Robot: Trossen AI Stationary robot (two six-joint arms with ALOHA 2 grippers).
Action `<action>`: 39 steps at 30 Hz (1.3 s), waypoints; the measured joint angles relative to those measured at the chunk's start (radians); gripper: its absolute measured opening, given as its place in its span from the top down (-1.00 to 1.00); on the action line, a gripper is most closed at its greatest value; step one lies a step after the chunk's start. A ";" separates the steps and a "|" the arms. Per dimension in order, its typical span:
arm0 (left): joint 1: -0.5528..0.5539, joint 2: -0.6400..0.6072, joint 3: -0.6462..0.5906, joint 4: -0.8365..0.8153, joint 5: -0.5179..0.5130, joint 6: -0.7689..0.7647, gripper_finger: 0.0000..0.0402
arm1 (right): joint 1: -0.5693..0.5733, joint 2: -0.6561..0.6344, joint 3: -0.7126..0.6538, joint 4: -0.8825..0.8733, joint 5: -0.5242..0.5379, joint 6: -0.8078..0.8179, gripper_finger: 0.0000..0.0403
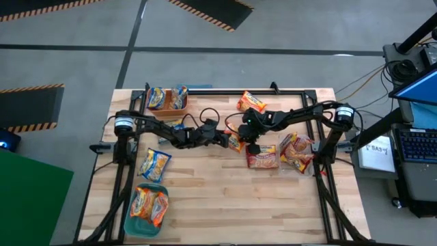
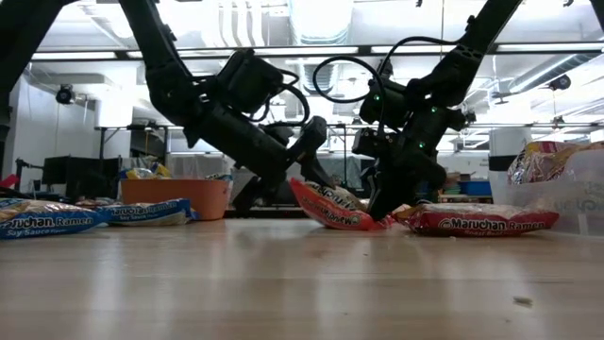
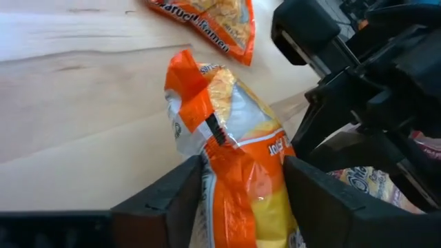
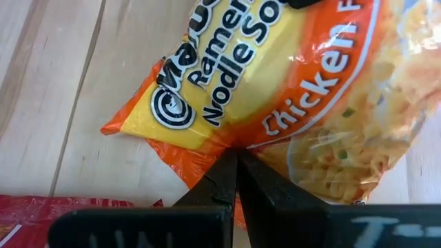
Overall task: Sort Maruchan noodles
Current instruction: Put the orange noodle pack into the green bin
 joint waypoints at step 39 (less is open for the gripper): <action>-0.063 -0.212 -0.001 -0.029 0.010 0.381 1.00 | 0.001 -0.709 -0.156 -0.151 -0.008 0.036 0.96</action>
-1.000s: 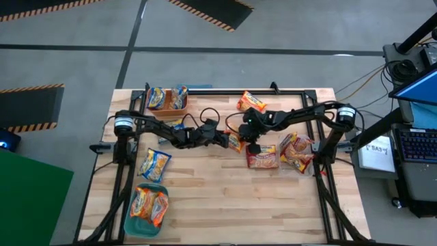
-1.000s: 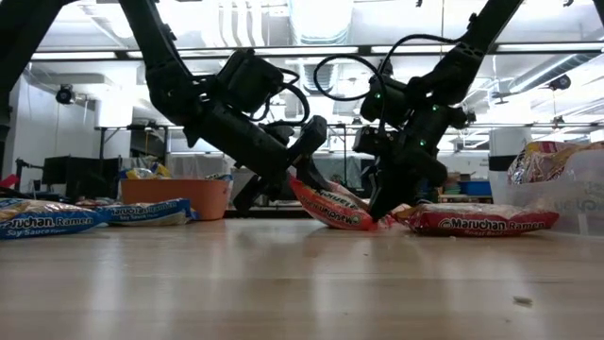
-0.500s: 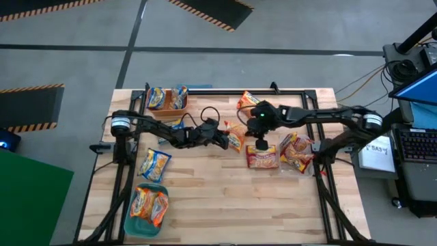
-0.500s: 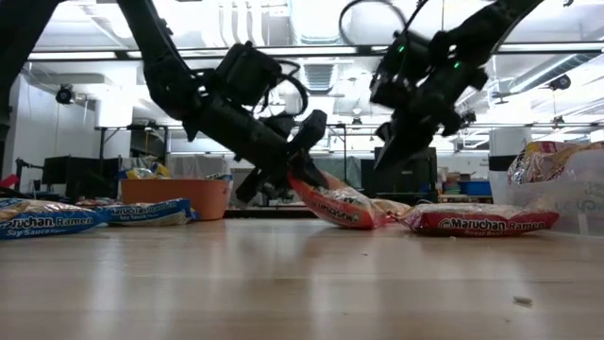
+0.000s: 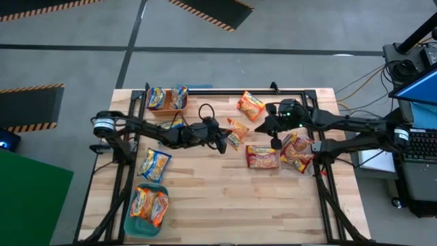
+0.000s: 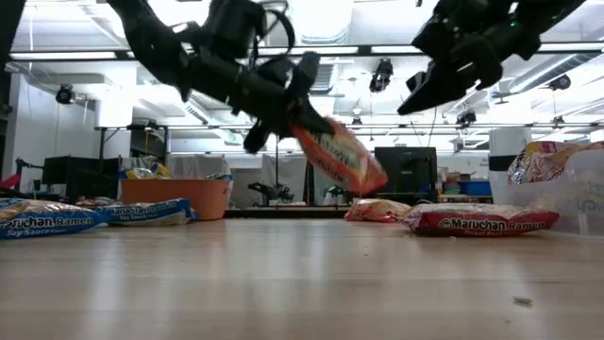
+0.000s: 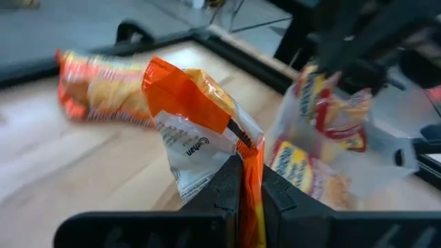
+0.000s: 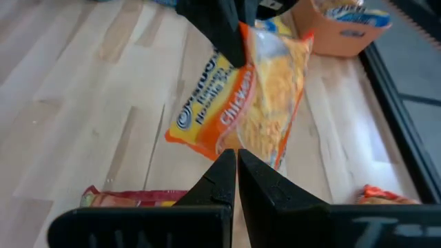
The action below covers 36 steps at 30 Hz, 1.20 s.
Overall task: Sort Maruchan noodles
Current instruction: Put the orange noodle pack into the green bin
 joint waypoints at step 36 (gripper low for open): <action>-0.510 -0.136 0.941 -1.973 0.001 -0.314 1.00 | 0.000 -0.039 -0.032 0.020 0.000 0.037 0.96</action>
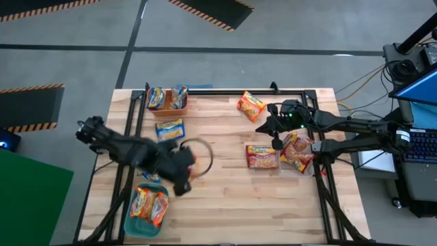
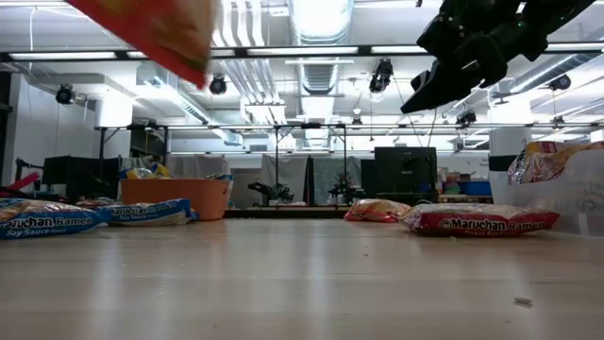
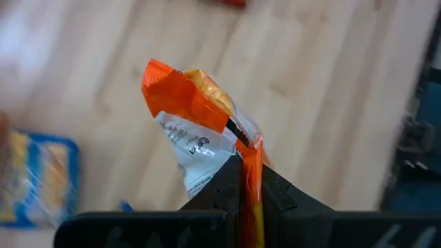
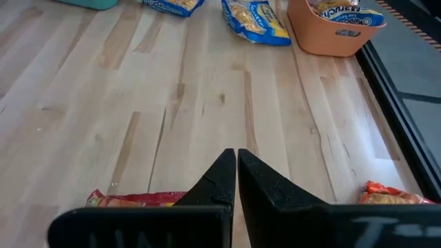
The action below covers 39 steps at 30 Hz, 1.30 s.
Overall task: Sort Maruchan noodles
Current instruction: Put the orange noodle pack into the green bin
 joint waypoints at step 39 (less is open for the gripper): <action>-0.465 -0.004 -0.135 -0.192 0.259 -1.028 1.00 | -0.005 0.000 0.000 0.118 0.001 -0.196 0.96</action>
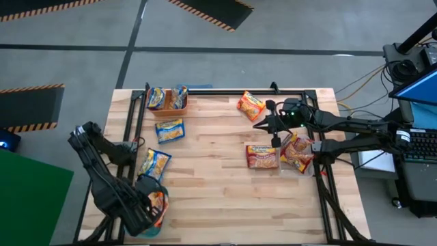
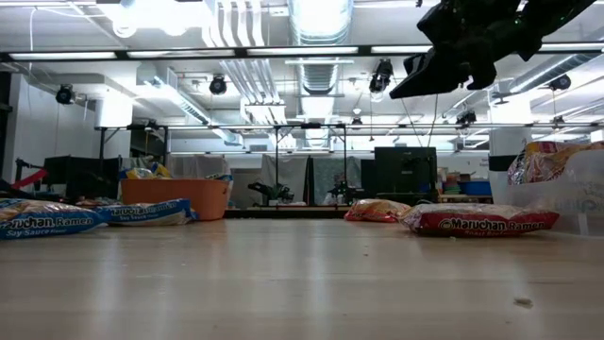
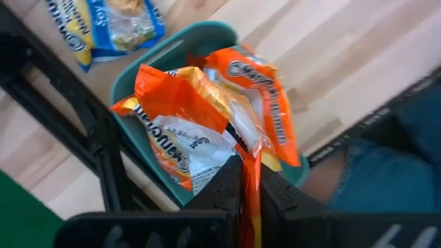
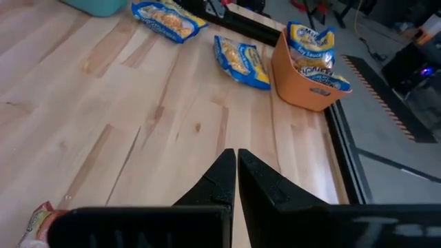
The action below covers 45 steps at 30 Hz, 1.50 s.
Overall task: Sort Maruchan noodles
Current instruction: Put the orange noodle pack into the green bin
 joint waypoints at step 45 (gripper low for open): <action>0.002 0.000 -0.143 0.008 0.047 -0.054 0.87 | 0.000 0.000 0.000 0.014 0.000 0.000 0.96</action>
